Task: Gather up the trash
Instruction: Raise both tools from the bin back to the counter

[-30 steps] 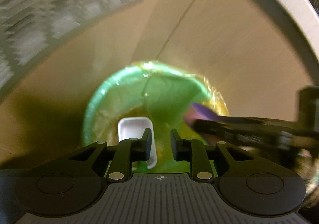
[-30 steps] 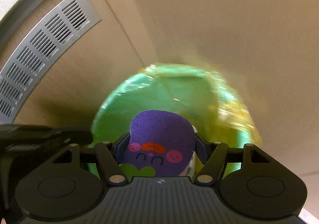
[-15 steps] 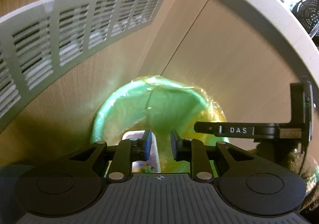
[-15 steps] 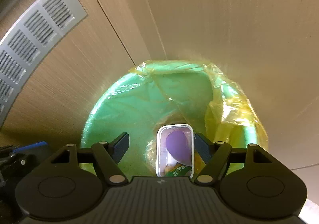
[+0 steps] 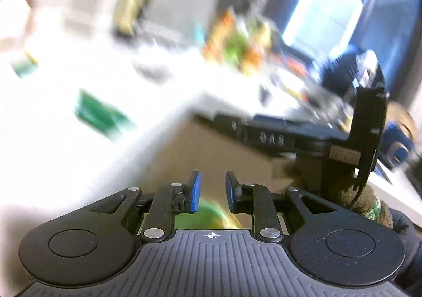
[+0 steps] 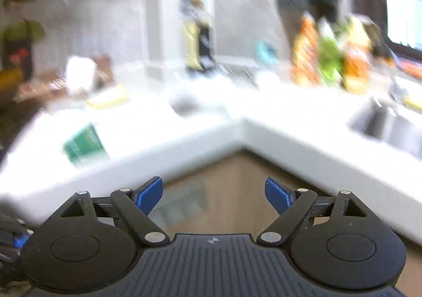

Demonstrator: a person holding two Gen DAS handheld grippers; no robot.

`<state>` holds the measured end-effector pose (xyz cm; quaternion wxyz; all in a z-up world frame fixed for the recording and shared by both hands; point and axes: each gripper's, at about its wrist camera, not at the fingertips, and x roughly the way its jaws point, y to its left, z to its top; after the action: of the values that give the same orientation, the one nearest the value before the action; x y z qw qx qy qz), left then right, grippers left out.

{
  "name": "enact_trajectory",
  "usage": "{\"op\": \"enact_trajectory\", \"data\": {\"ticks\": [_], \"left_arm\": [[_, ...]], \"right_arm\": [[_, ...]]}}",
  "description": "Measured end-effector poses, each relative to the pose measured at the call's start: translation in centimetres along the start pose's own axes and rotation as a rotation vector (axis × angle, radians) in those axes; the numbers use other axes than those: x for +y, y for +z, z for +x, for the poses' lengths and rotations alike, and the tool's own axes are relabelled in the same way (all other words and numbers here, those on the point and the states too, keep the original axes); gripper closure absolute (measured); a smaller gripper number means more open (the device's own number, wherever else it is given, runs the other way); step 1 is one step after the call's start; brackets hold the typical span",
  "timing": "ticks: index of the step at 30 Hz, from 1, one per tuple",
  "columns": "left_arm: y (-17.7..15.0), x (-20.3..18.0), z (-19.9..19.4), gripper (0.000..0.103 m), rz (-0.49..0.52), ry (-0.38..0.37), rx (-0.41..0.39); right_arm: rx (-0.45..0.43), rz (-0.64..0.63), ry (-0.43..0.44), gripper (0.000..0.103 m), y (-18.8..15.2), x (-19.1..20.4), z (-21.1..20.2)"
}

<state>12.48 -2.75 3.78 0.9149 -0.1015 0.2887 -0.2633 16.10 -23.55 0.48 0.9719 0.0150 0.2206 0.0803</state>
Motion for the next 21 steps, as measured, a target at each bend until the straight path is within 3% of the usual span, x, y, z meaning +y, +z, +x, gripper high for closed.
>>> {"op": "enact_trajectory", "data": {"ticks": [4, 6, 9, 15, 18, 21], "left_arm": [[3.1, 1.9, -5.9, 0.080, -0.026, 0.210, -0.154], [4.0, 3.4, -7.8, 0.080, -0.069, 0.291, -0.206], [4.3, 5.2, -8.8, 0.080, -0.104, 0.345, -0.233], [3.6, 6.9, -7.6, 0.080, -0.120, 0.376, -0.159], [3.5, 8.7, -7.4, 0.080, -0.158, 0.404, -0.162], [3.9, 10.1, -7.6, 0.080, -0.188, 0.461, -0.182]], "right_arm": [[-0.030, -0.054, 0.115, 0.017, 5.4, 3.3, 1.0], [-0.040, -0.097, 0.114, 0.017, 6.9, 5.2, 2.4], [-0.024, -0.119, 0.092, 0.017, 8.4, 7.1, 6.0], [0.048, -0.099, -0.042, 0.018, 10.3, 8.1, 13.0], [0.060, -0.049, 0.143, 0.018, 10.4, 9.1, 12.2], [0.078, -0.107, 0.296, 0.018, 9.3, 12.6, 11.2]]}}
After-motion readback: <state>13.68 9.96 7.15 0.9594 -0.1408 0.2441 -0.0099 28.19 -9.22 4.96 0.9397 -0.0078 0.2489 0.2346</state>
